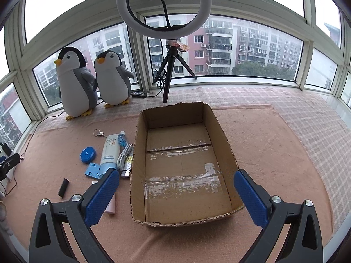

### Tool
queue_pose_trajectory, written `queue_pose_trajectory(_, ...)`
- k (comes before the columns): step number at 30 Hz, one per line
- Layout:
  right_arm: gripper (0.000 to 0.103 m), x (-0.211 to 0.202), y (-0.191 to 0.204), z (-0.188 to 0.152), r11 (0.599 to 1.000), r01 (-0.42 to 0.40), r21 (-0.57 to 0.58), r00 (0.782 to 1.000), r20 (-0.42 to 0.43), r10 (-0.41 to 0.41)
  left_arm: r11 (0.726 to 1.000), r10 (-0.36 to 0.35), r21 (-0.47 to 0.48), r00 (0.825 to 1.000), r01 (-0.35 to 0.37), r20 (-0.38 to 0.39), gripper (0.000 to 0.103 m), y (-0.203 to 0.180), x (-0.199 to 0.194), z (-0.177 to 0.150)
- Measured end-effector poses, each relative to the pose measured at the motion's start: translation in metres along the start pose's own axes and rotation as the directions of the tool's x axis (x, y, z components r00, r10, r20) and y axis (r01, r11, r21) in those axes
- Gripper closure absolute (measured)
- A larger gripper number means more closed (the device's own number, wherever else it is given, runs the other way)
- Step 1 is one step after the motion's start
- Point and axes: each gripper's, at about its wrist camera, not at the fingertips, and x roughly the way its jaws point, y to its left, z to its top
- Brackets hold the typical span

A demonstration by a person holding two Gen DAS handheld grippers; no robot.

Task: Organize rigid objects
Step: 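Move the left tool toward the black cylinder on the carpet, then close the left gripper on the black cylinder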

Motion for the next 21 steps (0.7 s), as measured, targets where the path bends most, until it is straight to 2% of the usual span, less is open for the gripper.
queue_pose_trajectory(8,0.0,0.022,-0.042,-0.002,0.997,0.079,0.025,0.996,-0.038,-0.078,0.998,0.046,-0.044,0.998,-0.048,-0.04,0.0,0.022,0.013,-0.004)
queue_pose_trajectory(15,0.0,0.047,-0.071,-0.008,0.991,0.128,0.038,0.988,-0.095,-0.124,0.998,0.02,-0.055,0.995,-0.026,-0.097,0.001,0.022,0.027,-0.015)
queue_pose_trajectory(21,0.009,0.069,-0.082,-0.015,0.99,0.128,0.054,0.981,-0.152,-0.118,0.999,-0.002,-0.043,0.989,-0.004,-0.148,0.001,0.018,0.043,-0.025)
